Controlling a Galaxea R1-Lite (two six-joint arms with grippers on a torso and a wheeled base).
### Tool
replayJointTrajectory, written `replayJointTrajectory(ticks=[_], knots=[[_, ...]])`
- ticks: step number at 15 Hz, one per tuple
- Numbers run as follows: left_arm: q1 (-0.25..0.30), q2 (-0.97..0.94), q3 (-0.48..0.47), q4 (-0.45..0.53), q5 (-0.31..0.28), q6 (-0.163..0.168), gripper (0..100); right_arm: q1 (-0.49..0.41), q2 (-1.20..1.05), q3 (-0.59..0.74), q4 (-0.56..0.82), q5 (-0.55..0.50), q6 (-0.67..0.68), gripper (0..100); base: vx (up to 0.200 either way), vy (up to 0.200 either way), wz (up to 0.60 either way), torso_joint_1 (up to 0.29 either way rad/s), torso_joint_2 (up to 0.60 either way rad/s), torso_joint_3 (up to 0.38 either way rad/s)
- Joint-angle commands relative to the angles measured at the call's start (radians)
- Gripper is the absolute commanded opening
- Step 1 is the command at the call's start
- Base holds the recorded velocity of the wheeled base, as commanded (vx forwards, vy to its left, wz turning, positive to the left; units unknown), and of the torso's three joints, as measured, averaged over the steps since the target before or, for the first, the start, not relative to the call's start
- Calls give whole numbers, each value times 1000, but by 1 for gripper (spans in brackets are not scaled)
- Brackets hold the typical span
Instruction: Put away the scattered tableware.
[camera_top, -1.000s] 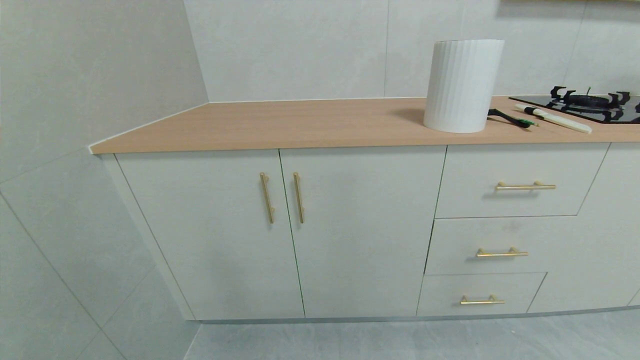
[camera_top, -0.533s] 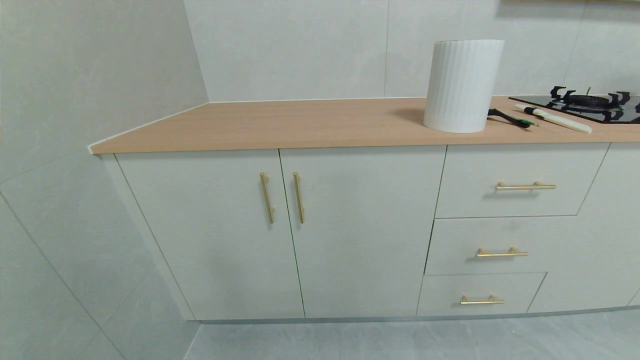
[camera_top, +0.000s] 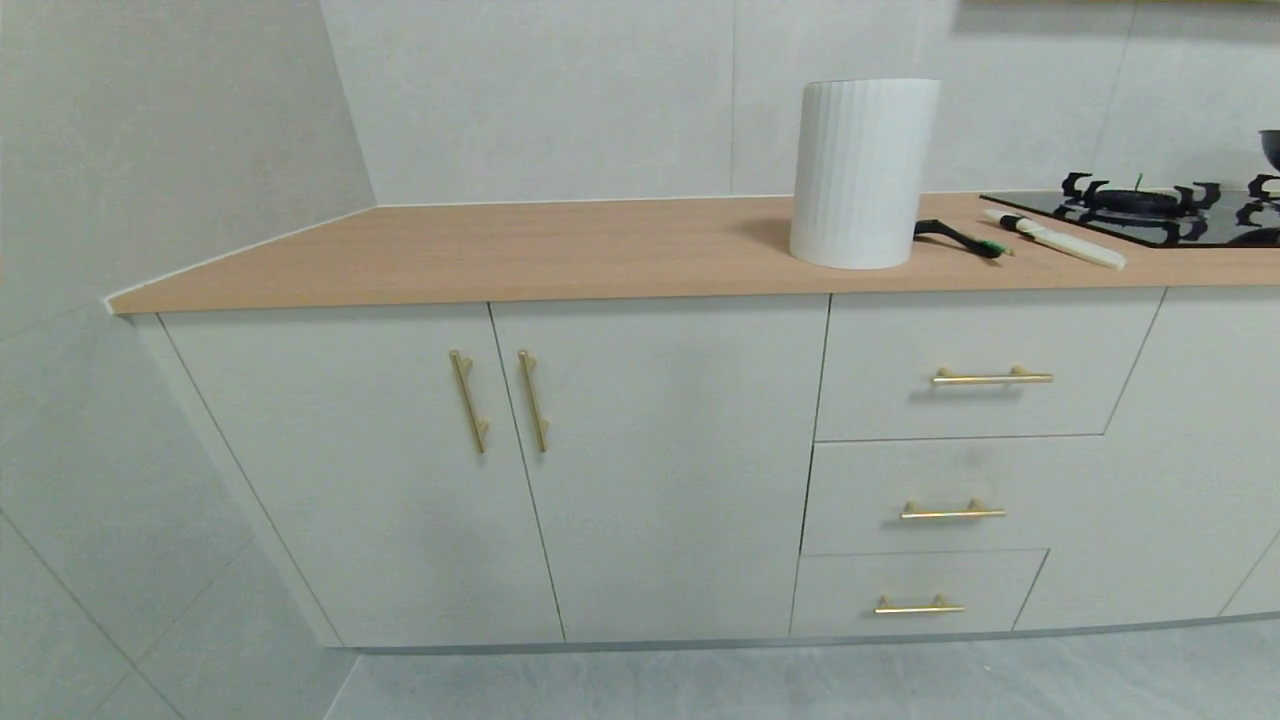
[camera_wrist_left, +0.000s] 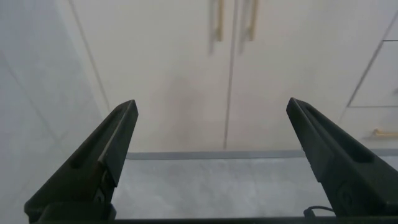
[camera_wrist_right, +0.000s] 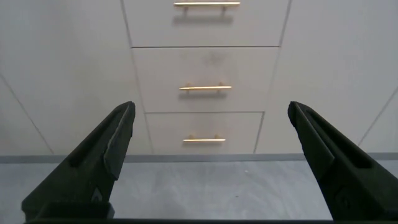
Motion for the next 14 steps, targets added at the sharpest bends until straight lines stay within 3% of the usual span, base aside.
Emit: replayJointTrajectory(ticks=[1, 6, 14], knots=[[0, 3, 0, 0, 0, -2, 100, 0, 0, 0, 0, 0, 1, 100, 0, -200, 0, 7, -2, -7], [0, 1, 0, -2, 0, -2, 100, 0, 0, 0, 0, 0, 1, 100, 0, -200, 0, 1, 2, -5], [0, 1, 0, -2, 0, -2, 100, 0, 0, 0, 0, 0, 1, 100, 0, 0, 0, 0, 0, 0]])
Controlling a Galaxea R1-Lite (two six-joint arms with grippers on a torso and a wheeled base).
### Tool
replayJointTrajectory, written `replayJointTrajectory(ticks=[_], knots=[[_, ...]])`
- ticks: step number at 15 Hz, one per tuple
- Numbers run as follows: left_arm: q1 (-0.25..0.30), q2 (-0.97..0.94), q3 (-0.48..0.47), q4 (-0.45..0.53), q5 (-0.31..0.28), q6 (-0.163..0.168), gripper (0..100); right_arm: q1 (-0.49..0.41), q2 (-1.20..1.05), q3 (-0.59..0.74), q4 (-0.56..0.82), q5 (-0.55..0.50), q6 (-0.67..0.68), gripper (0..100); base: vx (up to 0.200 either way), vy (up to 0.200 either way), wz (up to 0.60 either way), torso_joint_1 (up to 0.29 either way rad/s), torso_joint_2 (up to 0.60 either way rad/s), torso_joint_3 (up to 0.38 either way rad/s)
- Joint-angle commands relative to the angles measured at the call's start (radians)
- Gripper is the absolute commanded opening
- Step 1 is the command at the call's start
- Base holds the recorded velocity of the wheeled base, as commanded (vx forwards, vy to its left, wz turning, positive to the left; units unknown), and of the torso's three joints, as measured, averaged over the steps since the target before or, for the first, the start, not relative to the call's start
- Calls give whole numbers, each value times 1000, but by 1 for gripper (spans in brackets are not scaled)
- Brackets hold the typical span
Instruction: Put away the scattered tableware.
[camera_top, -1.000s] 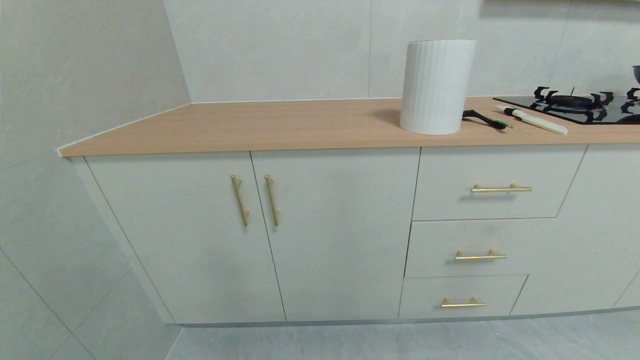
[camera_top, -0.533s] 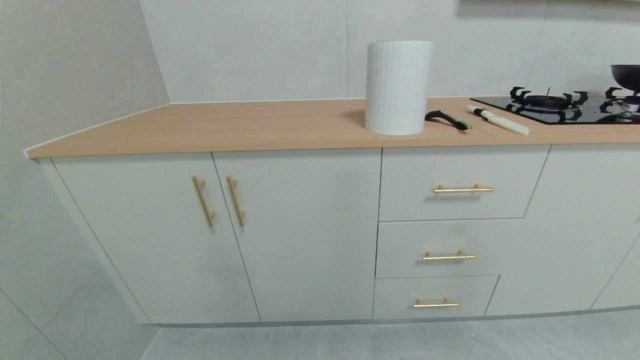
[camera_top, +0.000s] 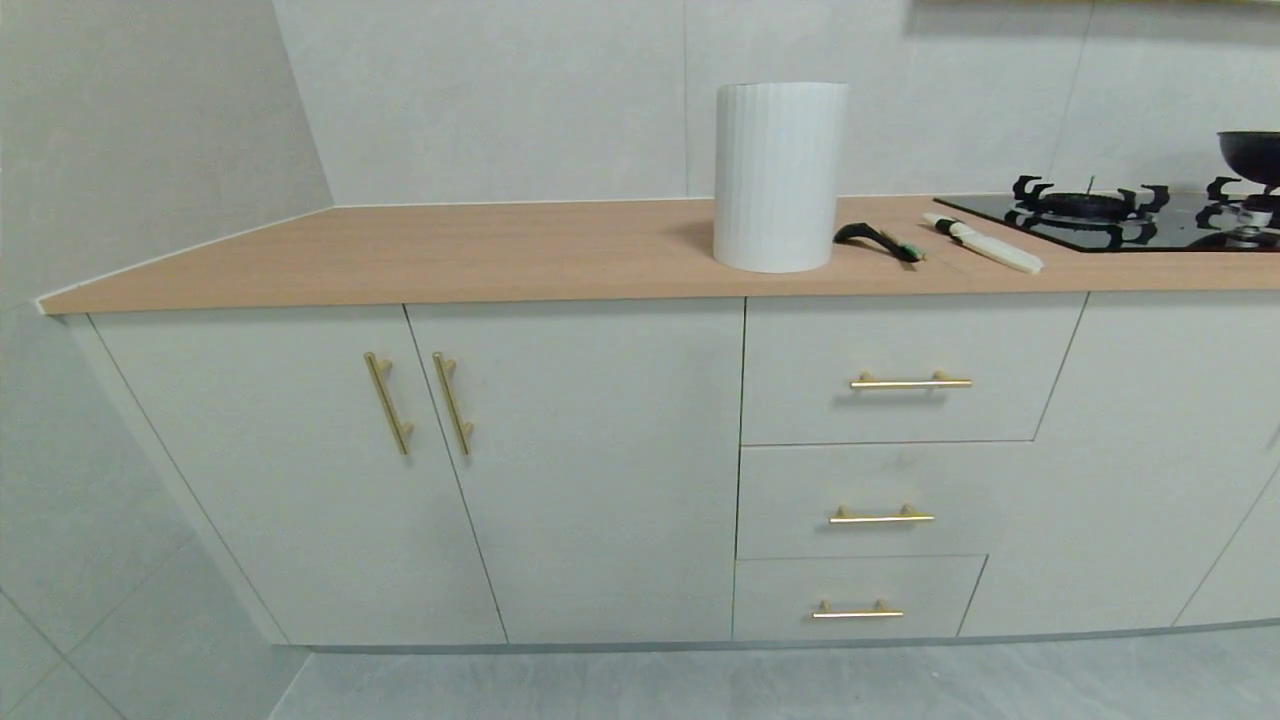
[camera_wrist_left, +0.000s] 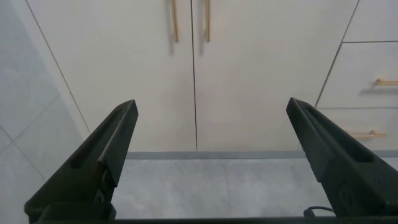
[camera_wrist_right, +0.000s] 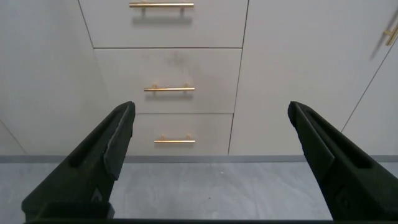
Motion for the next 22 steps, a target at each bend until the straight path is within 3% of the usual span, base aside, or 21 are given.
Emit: replayJointTrajectory(ticks=[1, 4, 15, 17, 19, 22], knots=[[0, 1, 0, 0, 0, 0, 100, 1, 0, 0, 0, 0, 0, 100, 0, 0, 0, 0, 0, 0], [0, 1, 0, 0, 0, 0, 100, 1, 0, 0, -2, -1, 0, 100, 200, 0, 0, 2, 1, -1], [0, 1, 0, 0, 0, 0, 100, 1, 0, 0, -2, 6, -11, 100, 0, 0, 0, 0, 0, 0], [0, 1, 0, 0, 0, 0, 100, 1, 0, -67, -36, 6, 5, 100, 0, 0, 0, 0, 0, 0], [0, 1, 0, 0, 0, 0, 100, 19, 67, -184, 52, 26, 40, 100, 0, 0, 0, 0, 0, 0], [0, 1, 0, 0, 0, 0, 100, 114, 280, -198, 138, 111, 37, 100, 0, 0, 0, 0, 0, 0]])
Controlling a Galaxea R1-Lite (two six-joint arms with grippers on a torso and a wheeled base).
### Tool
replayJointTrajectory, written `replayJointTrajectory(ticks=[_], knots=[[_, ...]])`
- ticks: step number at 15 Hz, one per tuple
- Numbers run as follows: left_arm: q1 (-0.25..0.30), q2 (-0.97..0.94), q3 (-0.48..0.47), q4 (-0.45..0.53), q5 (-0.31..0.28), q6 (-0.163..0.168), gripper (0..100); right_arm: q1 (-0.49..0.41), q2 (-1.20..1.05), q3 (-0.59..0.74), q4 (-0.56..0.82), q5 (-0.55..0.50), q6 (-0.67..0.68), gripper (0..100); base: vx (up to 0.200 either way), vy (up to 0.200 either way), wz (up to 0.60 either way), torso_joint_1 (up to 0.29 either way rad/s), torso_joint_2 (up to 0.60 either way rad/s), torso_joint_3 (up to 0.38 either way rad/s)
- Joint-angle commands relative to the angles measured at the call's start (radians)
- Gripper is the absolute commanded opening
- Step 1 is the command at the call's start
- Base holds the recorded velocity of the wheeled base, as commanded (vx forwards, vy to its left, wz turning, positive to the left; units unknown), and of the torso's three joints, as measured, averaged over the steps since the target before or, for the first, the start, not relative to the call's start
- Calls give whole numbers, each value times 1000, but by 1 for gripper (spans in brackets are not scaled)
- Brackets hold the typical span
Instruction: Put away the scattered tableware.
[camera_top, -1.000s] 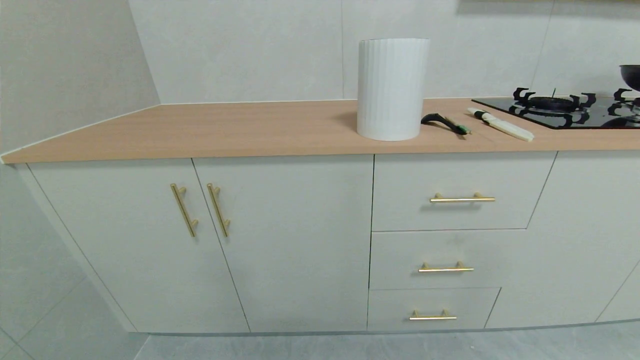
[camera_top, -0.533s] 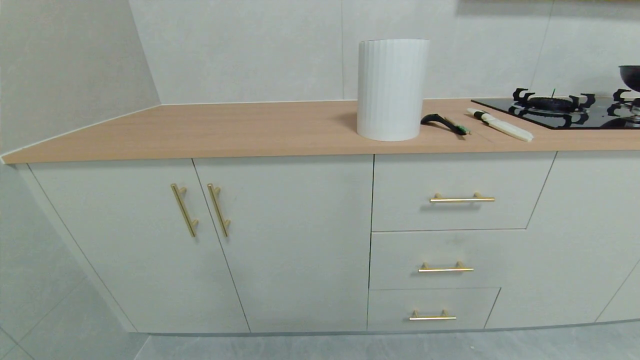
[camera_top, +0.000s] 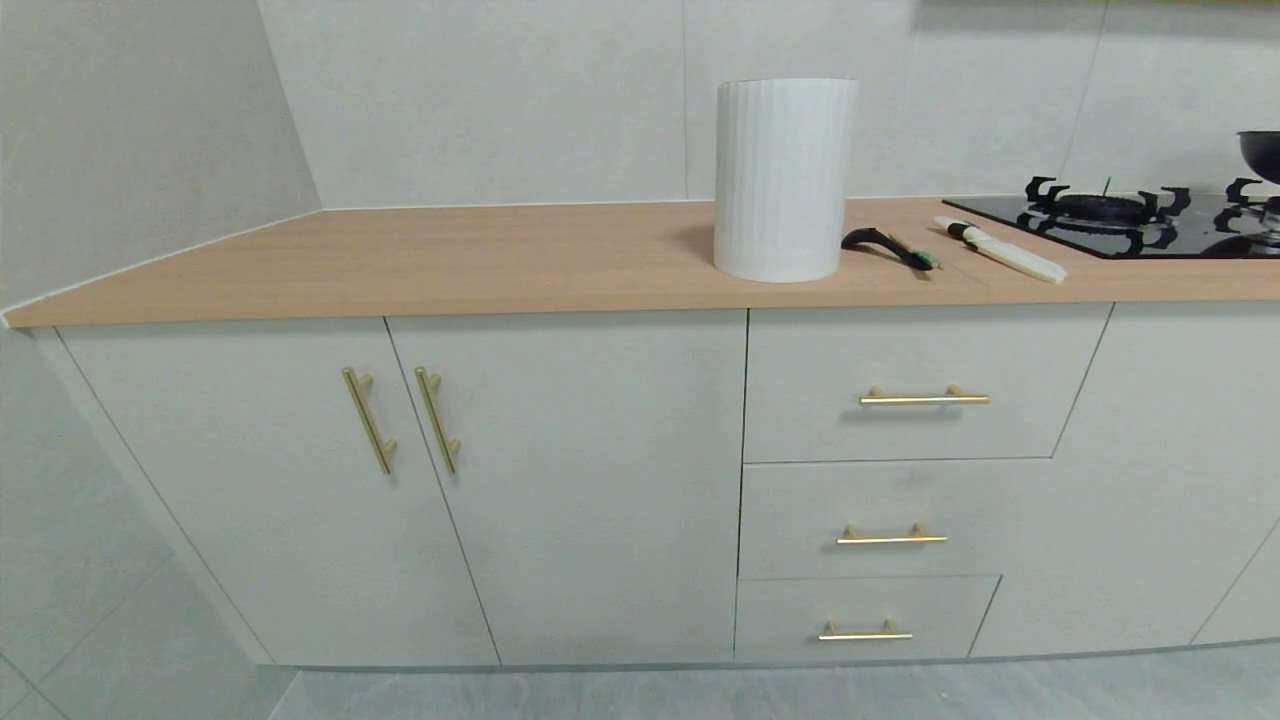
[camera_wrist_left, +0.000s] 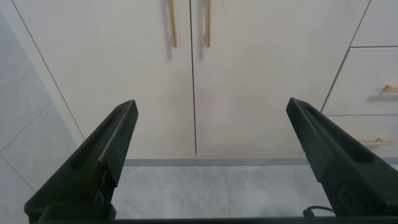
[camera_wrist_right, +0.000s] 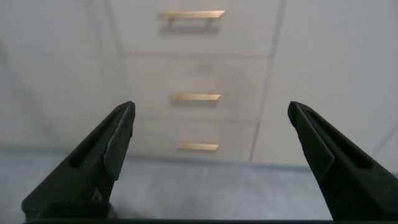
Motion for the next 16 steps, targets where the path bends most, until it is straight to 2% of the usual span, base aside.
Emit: replayJointTrajectory(ticks=[1, 5, 6, 7, 9, 10, 12, 16], knots=[[0, 1, 0, 0, 0, 0, 100, 97, 283, -35, 15, 38, 1, 100, 0, 0, 0, 0, 0, 0], [0, 1, 0, 0, 0, 0, 100, 121, 700, -181, -31, 54, 1, 100, 0, 0, 0, 0, 0, 0], [0, 1, 0, 0, 0, 0, 100, 121, 889, -250, -48, 54, -2, 100, 0, 0, 0, 0, 0, 0], [0, 1, 0, 0, 0, 0, 100, 121, 953, -270, -60, 52, -2, 100, 0, 0, 0, 0, 0, 0], [0, 1, 0, 0, 0, 0, 100, 121, 1171, -305, -170, 52, -8, 100, 0, 0, 0, 0, 0, 0], [0, 1, 0, 0, 0, 0, 100, 121, 1288, -308, -282, 49, -31, 100, 0, 0, 0, 0, 0, 0], [0, 1, 0, 0, 0, 0, 100, 121, 1409, -327, -376, 41, -42, 100, 0, 0, 0, 0, 0, 0], [0, 1, 0, 0, 0, 0, 100, 121, 1599, -431, -394, 49, -44, 100, 0, 0, 0, 0, 0, 0]])
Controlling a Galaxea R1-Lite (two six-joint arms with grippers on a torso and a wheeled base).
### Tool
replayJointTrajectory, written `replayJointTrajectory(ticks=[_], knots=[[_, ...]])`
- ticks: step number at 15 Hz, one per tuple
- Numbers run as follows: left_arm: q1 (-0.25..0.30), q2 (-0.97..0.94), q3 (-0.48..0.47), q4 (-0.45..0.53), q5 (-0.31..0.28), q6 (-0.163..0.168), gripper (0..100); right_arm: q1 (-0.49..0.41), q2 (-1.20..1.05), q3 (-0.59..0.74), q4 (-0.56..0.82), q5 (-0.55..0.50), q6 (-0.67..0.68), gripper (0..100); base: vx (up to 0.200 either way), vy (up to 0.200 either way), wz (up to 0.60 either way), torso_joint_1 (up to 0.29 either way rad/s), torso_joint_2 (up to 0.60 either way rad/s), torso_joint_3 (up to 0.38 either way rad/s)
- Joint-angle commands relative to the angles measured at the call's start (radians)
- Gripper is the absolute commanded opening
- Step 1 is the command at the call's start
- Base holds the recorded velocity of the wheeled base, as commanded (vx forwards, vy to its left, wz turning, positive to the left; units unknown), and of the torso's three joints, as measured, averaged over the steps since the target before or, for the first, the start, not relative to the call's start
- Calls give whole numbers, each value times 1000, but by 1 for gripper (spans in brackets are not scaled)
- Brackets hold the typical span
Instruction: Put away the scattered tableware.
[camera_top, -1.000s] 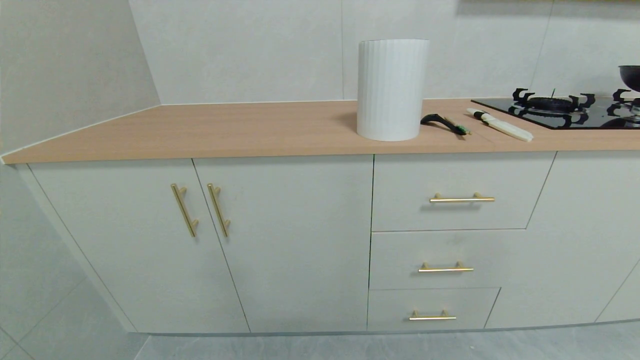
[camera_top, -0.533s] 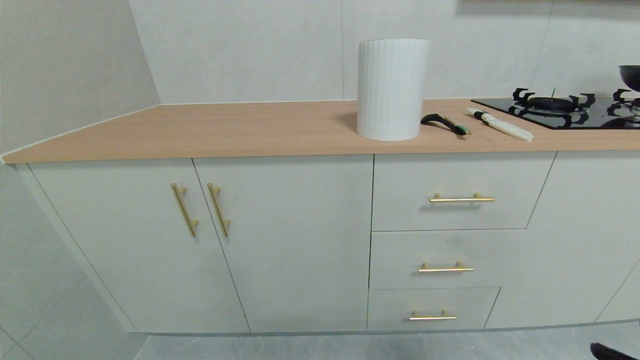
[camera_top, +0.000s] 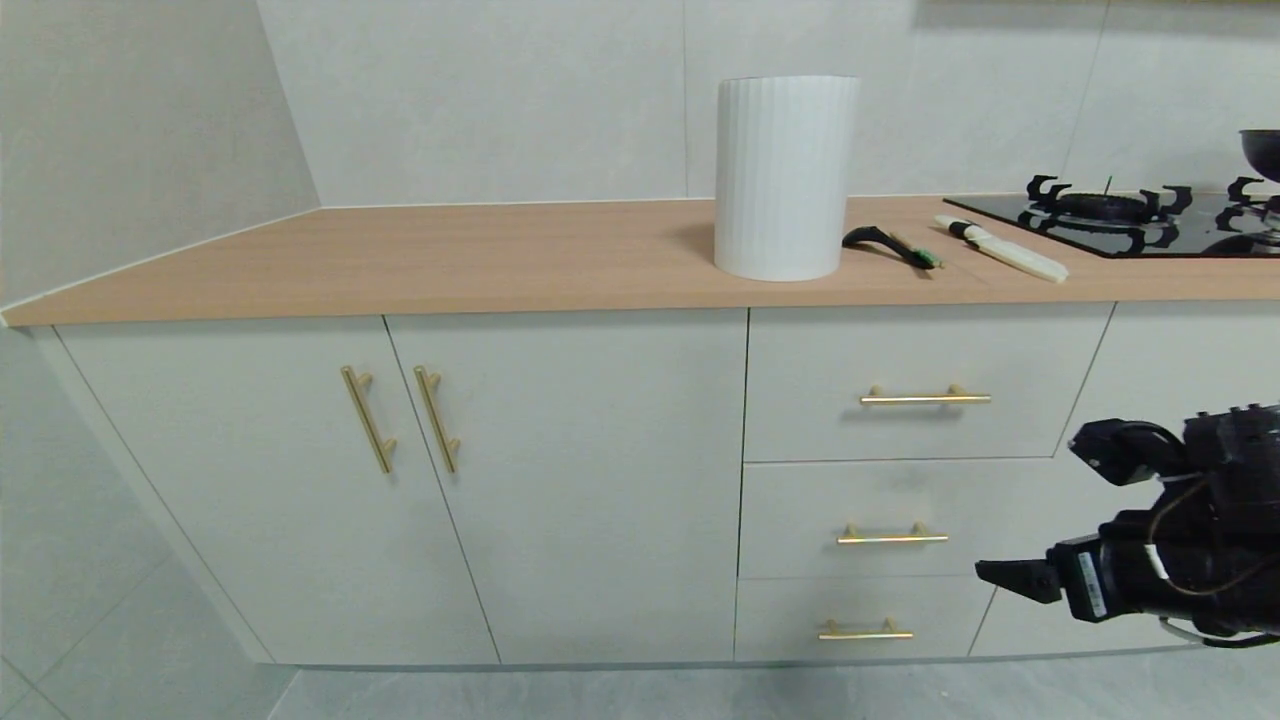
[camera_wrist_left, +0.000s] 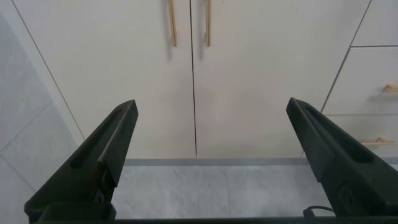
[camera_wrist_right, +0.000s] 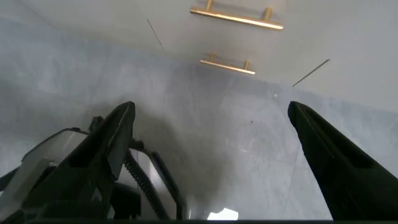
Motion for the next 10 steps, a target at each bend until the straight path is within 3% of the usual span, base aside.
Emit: replayJointTrajectory(ticks=[1, 10], knots=[[0, 0, 0, 0, 0, 0, 100, 1, 236, -98, -24, 4, -2, 100, 0, 0, 0, 0, 0, 0], [0, 0, 0, 0, 0, 0, 100, 2, 635, -206, -325, -47, 24, 100, 0, 0, 0, 0, 0, 0]])
